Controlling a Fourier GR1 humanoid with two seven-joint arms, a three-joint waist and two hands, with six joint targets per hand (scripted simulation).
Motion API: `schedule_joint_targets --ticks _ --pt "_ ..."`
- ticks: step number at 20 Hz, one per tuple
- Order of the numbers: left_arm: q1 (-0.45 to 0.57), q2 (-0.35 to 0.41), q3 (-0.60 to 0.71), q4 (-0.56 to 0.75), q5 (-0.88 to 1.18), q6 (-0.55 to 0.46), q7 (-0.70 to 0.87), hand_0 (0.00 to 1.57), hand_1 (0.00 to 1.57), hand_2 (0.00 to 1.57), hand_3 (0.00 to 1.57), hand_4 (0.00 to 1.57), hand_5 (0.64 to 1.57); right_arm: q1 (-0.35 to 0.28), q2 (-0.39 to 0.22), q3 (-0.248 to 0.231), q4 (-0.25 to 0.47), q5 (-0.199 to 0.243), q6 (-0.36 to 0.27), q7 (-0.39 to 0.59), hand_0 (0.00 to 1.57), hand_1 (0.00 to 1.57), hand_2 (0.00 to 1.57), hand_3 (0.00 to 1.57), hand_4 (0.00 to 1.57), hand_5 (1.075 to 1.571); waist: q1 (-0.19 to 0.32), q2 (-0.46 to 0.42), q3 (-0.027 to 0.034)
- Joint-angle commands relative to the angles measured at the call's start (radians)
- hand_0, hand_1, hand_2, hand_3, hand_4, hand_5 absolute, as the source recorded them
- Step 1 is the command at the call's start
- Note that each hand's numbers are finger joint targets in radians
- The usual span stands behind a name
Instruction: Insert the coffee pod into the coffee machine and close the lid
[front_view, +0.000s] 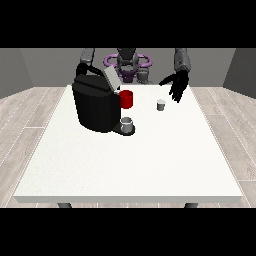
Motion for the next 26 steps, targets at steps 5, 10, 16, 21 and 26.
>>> schedule_joint_targets --ticks 5,10,16,21,26 --pt "-0.103 -0.028 -0.046 0.169 -0.151 0.075 -0.021 0.0 0.0 0.0 0.0 0.0 1.571 -0.086 0.043 -0.001 0.074 -0.013 -0.014 -0.021 0.0 0.0 0.0 0.0 0.0 1.571 -0.006 0.078 0.0" --pt "-0.098 -0.091 -0.071 0.235 -0.22 0.136 -0.056 0.49 0.49 0.72 0.49 0.0 1.571 -0.089 -0.001 -0.055 0.136 -0.048 0.04 0.001 0.0 0.0 0.0 0.0 0.0 1.571 0.03 -0.011 0.0002" --pt "-0.179 -0.089 -0.086 0.322 -0.339 0.292 -0.123 1.07 1.07 1.11 0.91 0.45 1.571 -0.11 0.036 0.004 0.168 0.024 -0.008 -0.025 0.0 0.0 0.0 0.0 0.0 1.571 -0.003 0.078 -0.0001" --pt "-0.19 -0.074 -0.159 0.348 -0.444 0.264 -0.09 0.82 0.82 0.96 0.8 0.37 1.571 -0.132 0.017 -0.05 0.214 -0.044 0.044 -0.074 0.0 0.0 0.0 0.0 0.0 1.571 -0.001 0.057 0.0005" --pt "-0.19 -0.028 -0.16 0.442 -0.494 0.232 -0.108 0.88 0.88 1.0 0.82 0.28 1.571 -0.086 0.012 -0.037 0.21 -0.037 0.059 -0.099 0.0 0.0 0.0 0.0 0.0 1.571 -0.019 0.045 0.0003"
